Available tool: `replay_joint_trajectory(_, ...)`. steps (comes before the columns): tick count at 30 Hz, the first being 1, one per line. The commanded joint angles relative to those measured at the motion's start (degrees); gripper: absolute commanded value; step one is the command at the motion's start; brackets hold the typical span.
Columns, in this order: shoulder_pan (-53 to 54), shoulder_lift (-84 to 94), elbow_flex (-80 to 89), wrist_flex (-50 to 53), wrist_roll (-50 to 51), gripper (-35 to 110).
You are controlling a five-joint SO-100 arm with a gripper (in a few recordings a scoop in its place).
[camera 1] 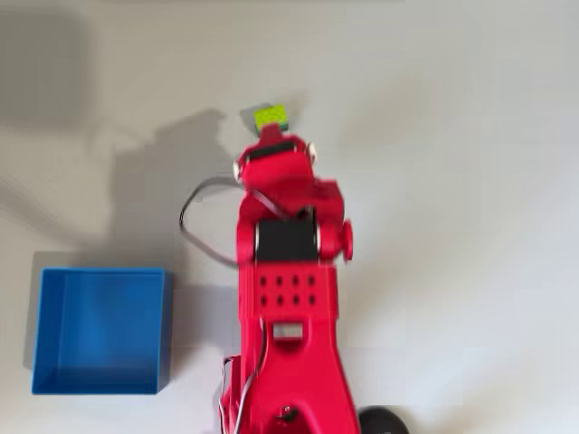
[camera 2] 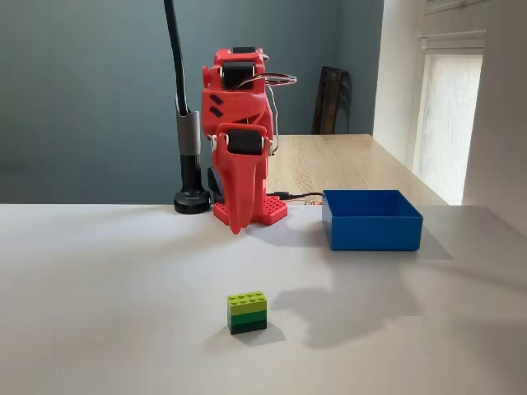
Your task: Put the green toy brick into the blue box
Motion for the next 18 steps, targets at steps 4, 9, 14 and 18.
replay_joint_trajectory(4,2.0,-16.4,-17.5,8.5,-3.3,30)
replay_joint_trajectory(9,1.8,-25.0,-23.9,10.5,-3.4,31)
replay_joint_trajectory(14,1.5,-32.5,-30.0,10.5,-3.2,31)
replay_joint_trajectory(18,1.0,-38.1,-35.2,10.7,-2.7,31)
